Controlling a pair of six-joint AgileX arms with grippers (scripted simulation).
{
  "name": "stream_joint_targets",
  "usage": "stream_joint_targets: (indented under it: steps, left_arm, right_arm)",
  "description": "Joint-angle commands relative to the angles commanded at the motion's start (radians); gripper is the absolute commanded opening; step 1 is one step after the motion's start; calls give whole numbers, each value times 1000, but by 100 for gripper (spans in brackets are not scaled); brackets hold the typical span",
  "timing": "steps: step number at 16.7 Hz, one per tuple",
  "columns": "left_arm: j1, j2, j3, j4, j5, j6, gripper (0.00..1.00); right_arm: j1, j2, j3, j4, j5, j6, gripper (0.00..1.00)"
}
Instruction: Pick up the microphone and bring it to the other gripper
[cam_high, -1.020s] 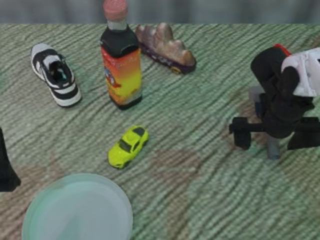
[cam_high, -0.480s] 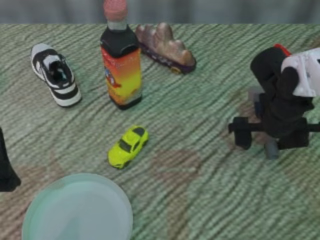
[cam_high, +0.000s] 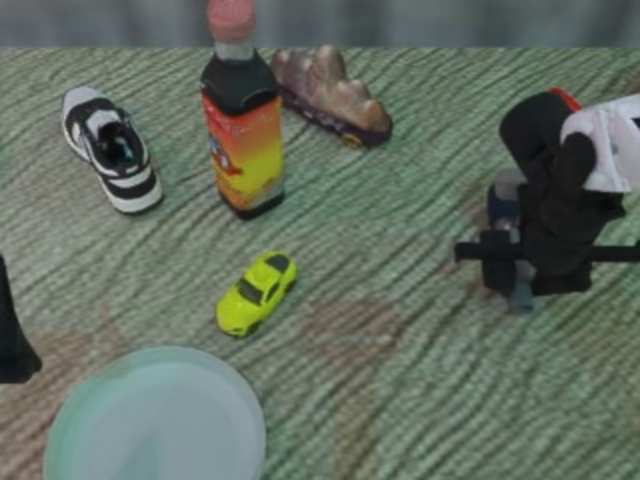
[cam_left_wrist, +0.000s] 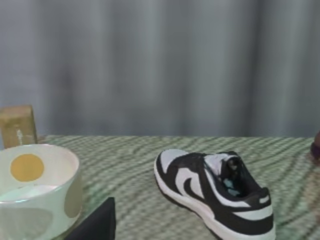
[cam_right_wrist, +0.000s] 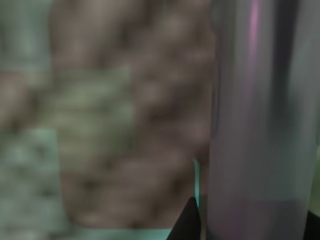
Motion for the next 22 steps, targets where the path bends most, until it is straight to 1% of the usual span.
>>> stream_joint_targets:
  steps: [5,6,8,9,11,13,15,22]
  left_arm:
    - [0,0,0,0,0,0,100]
    - [0,0,0,0,0,0,100]
    - [0,0,0,0,0,0,100]
    - [0,0,0,0,0,0,100]
    - [0,0,0,0,0,0,100]
    - [0,0,0,0,0,0,100]
    - [0,0,0,0,0,0,100]
    - [0,0,0,0,0,0,100]
  right_arm:
    - [0,0,0,0,0,0,0]
    - [10,-40,20,-12,-40,25,0]
    - [11,-41,19,0,-44,22,0]
    - [12,-44,15,20,-52,16,0]
    - [13,-55,1,91,-79,-3,0]
    - [13,-75,-24,200,-118,-30,0]
    - [12,-102,-60,346,-166,-62,0]
    - [5,-236,-240,1007,-372,-208,0]
